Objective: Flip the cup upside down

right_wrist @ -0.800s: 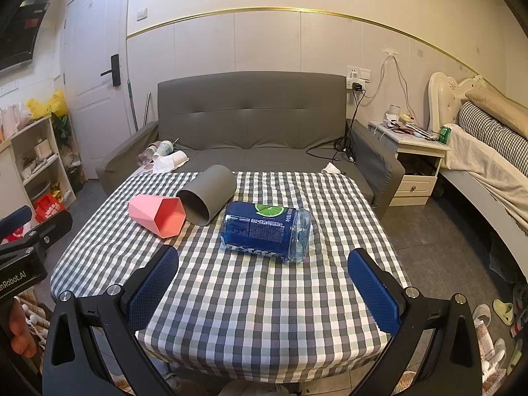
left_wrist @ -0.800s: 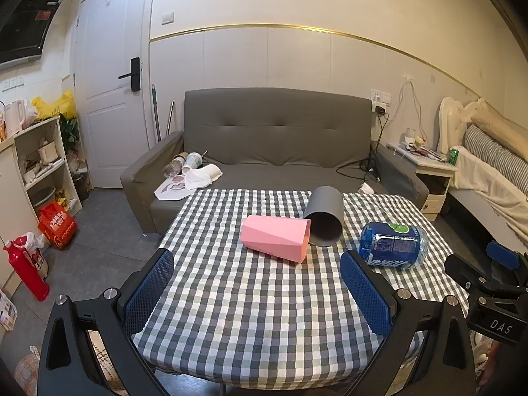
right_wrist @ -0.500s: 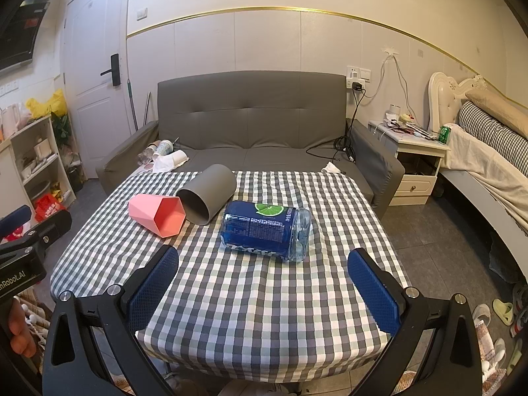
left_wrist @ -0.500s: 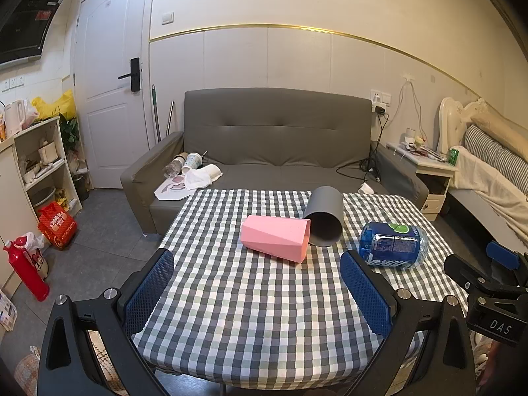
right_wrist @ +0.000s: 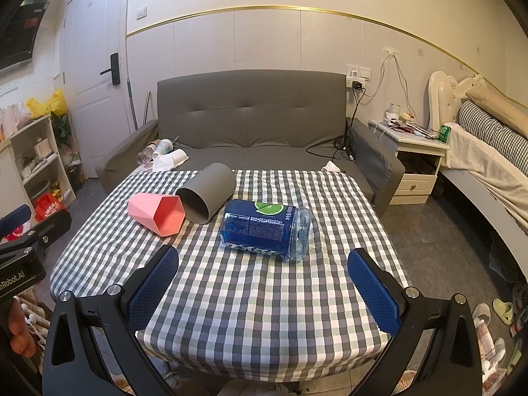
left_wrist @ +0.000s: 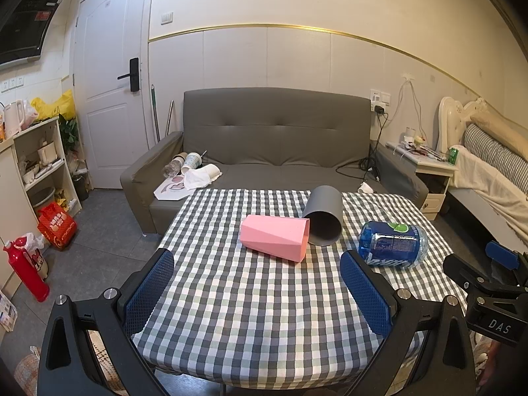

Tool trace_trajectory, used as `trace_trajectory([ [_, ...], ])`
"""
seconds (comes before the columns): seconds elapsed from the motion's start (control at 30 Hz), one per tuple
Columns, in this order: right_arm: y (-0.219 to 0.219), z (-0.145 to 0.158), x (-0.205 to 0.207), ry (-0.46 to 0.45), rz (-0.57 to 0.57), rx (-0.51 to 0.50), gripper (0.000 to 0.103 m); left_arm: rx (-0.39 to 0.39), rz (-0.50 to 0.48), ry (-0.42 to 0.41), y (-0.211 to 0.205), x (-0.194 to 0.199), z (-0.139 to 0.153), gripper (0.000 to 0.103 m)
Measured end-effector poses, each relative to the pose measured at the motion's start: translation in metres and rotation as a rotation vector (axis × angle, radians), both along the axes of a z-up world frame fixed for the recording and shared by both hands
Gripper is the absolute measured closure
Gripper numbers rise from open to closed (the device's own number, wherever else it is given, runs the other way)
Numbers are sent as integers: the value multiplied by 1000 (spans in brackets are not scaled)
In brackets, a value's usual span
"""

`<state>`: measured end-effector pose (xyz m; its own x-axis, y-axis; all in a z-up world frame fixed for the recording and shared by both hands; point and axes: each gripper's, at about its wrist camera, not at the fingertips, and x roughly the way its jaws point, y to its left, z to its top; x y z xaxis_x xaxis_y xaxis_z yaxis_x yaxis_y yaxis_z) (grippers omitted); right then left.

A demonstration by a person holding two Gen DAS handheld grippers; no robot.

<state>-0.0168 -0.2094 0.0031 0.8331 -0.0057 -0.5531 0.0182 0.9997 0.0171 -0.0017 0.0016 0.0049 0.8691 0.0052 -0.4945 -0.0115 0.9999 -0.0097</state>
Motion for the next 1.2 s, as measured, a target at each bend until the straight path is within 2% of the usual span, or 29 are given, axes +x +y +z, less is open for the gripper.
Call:
trace_trajectory([
  [1.2, 2, 1, 4, 3, 0, -1, 0, -2, -1, -2, 0, 0, 0, 0],
])
